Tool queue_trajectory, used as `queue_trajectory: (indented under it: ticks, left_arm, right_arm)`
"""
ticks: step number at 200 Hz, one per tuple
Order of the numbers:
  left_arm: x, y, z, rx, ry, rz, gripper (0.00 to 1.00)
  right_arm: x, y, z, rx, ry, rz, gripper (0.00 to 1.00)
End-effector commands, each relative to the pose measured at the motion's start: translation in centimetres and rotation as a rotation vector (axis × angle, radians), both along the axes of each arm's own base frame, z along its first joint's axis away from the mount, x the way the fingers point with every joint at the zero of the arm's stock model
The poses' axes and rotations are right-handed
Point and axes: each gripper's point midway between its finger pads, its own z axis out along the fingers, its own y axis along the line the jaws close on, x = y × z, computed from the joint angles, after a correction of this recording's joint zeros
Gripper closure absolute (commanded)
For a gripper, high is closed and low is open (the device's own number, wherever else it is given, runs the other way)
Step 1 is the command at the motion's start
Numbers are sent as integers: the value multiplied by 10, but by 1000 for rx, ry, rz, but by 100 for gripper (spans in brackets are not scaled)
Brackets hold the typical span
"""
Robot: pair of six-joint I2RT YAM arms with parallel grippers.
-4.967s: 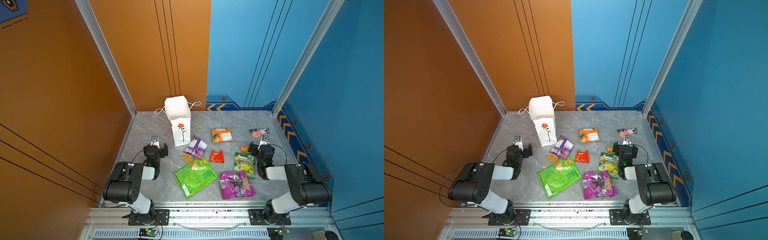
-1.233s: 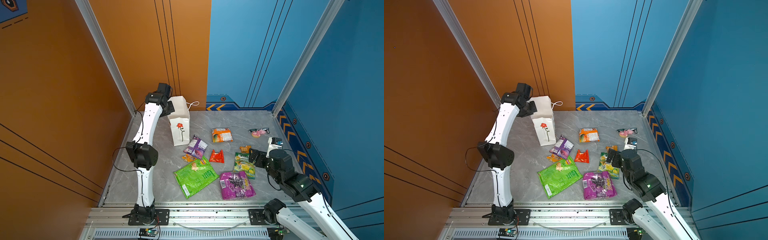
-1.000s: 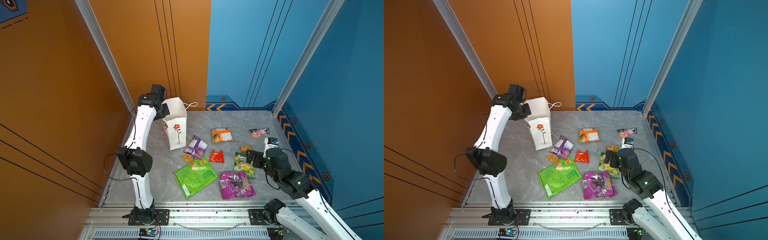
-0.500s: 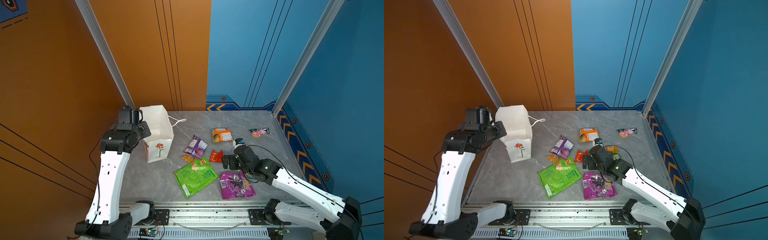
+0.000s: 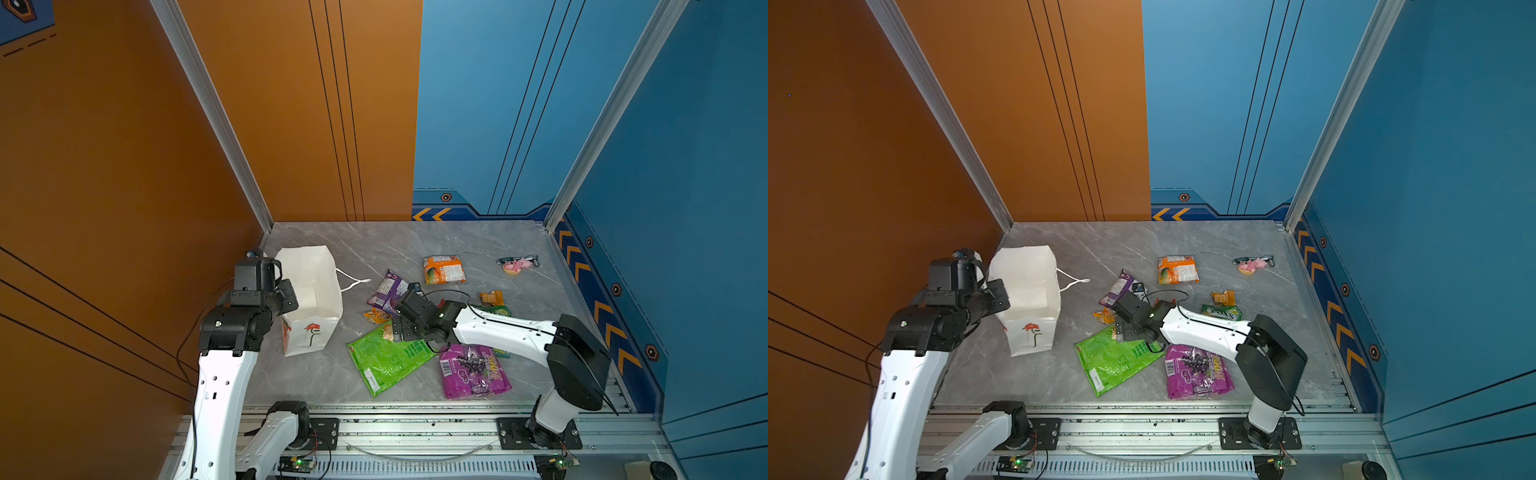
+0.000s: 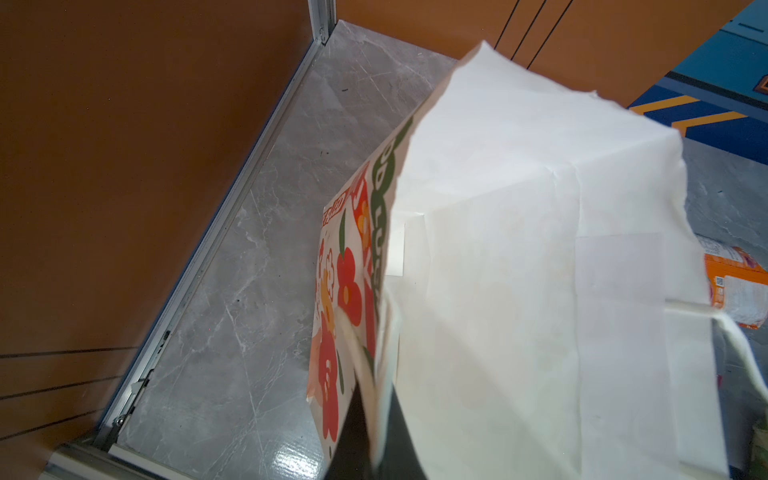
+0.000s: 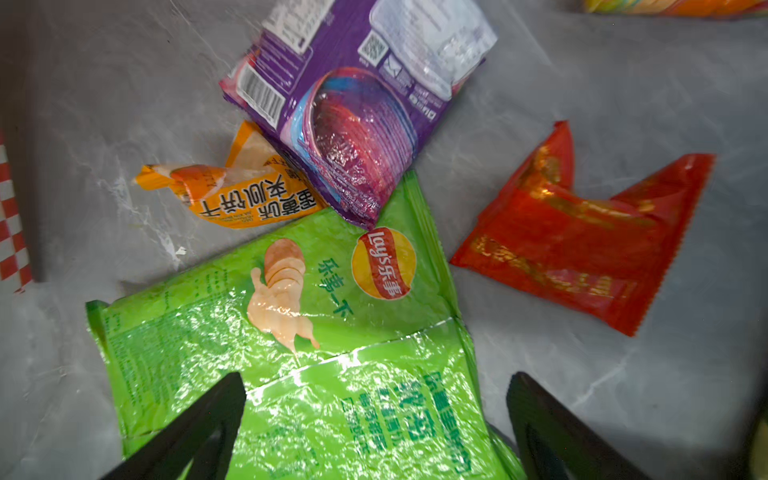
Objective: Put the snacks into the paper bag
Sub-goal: 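Pull the bag nearer with the left gripper while the right gripper lowers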
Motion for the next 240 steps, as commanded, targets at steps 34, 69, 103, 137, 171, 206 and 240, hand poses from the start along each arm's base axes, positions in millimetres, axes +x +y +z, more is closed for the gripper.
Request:
queue_trajectory:
  ticks: [34,69,103,137,171,206,240]
  left_arm:
    - [6,-7,-9,-29,12,-39,100]
    - [4,-3,-2,-13,-10,-23,100]
    - [3,-4,1,-17,-21,-25,100]
    - [-2,2,2,-4,-39,5,100]
    - [-4,2,3,-7,-47,6,100]
    - [-4,0,4,-11,-49,-5,100]
    - [-2,-4,3,-26,-43,-21,100]
  right_arm:
    - [1,-14,-35,-147,96,-98,0]
    - [-6,-13,-48,-150,133,-124,0]
    - [-25,-5,-57,-103,178,-121,0]
    - [-42,9,-55,-48,188,-103,0]
    - [-60,26,-38,-29,169,-62,0]
    - [-49,4,-21,-9,121,-64,0]
    - [-38,4,-25,0,150,83,0]
